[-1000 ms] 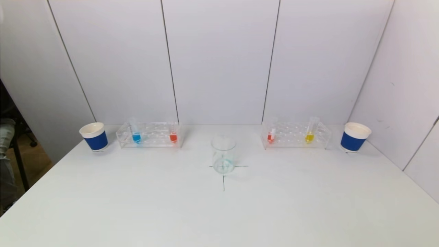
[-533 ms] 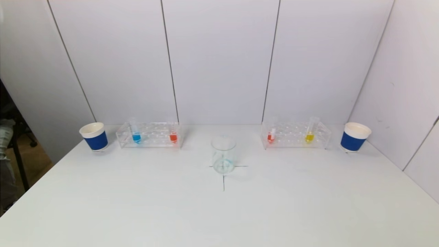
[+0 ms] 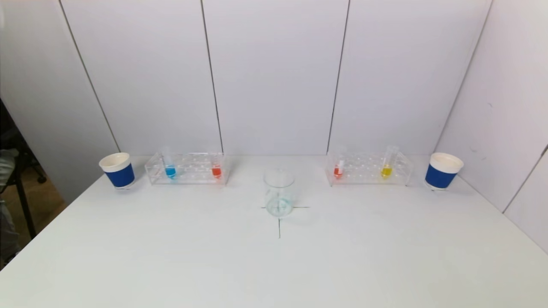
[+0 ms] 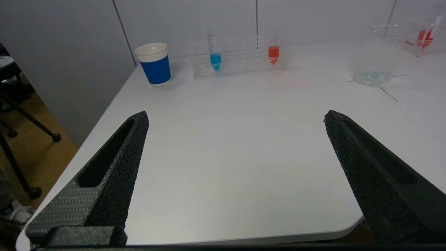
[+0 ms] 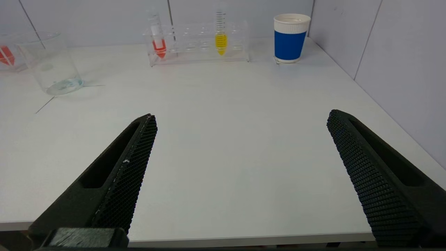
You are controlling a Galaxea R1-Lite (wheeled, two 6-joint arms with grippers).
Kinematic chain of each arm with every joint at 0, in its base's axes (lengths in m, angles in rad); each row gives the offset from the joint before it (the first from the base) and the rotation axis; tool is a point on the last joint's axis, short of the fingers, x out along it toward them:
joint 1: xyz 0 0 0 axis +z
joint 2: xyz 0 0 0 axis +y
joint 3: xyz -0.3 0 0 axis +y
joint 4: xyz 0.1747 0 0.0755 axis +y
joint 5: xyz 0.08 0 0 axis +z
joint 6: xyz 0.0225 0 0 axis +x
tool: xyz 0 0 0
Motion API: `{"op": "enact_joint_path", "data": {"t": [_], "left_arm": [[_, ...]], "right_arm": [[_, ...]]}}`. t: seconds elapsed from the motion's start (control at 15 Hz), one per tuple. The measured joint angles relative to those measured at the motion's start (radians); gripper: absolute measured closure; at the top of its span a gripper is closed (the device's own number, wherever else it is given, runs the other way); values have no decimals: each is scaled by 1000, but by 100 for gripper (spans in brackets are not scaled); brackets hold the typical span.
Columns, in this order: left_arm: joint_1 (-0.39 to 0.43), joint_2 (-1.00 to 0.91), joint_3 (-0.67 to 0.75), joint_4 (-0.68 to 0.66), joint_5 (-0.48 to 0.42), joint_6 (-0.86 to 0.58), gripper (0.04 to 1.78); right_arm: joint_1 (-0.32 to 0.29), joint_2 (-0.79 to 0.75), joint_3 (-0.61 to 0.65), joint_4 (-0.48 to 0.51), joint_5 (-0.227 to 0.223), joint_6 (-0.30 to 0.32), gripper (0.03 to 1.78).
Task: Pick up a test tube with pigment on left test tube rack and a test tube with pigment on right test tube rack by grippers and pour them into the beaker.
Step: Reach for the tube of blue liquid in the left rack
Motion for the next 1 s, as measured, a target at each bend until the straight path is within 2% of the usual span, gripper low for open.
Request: {"op": "enact_joint_path", "data": {"t": [0.27, 0.53, 0.73, 1.0], "left_arm": [[-2, 159, -194, 13, 2, 13, 6], [-4, 387, -345, -34, 3, 15, 6], [-4, 591, -413, -161, 6, 13, 6], [-4, 870, -437, -411, 8, 8, 6]], "right_arm": [[0, 0, 0, 0, 0, 0, 4], [0, 0, 0, 0, 0, 0, 4], [0, 0, 0, 0, 0, 0, 4], [0, 0, 0, 0, 0, 0, 4]]}}
